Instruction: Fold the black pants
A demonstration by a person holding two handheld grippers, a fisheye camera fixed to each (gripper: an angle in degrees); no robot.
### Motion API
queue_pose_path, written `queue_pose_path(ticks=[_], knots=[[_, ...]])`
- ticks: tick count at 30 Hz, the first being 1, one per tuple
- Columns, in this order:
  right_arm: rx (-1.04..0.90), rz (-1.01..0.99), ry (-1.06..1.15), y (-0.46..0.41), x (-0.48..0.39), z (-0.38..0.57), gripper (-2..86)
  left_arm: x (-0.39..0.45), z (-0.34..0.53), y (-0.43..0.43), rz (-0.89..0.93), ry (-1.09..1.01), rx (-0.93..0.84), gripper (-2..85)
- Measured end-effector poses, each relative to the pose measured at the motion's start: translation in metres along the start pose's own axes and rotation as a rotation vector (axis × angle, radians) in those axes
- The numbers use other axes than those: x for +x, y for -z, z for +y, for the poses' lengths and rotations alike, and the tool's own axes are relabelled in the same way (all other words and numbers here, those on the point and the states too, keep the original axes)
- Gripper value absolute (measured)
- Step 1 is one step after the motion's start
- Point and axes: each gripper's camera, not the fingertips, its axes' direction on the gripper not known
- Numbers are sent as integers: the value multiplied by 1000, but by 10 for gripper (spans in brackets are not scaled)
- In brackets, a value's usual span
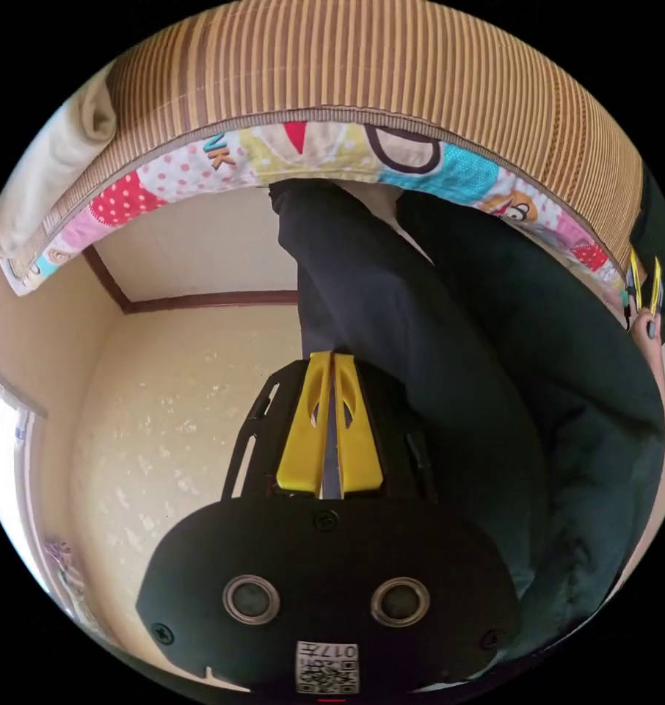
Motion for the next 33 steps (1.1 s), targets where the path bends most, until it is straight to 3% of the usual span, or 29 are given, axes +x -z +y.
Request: queue_pose_path(ticks=[7,12,17,21,24,26,28,30,33], knots=[[-13,127,16,-24,-33,8,54,22,18,-37,13,73,60,-10],[-142,-209,285,-46,-104,42,19,8,8,-50,287,200,66,-10],[-466,-103,751,-106,-231,135,7,7,-11,-50,456,276,58,-10],[-754,-57,821,-151,-229,191,5,26,-34,-38,505,289,71,-10],[-1062,215,932,-183,-184,239,8,47,-52,-23,482,264,75,-10],[-1204,459,907,-192,-120,247,14,63,-64,-13,435,227,77,-10],[-1231,569,789,-185,-71,226,17,84,-78,-2,360,184,70,-10],[-1212,559,605,-168,-33,191,20,97,-88,2,308,166,56,-10],[-987,353,401,-120,-2,120,33,112,-103,6,257,161,40,-10]])
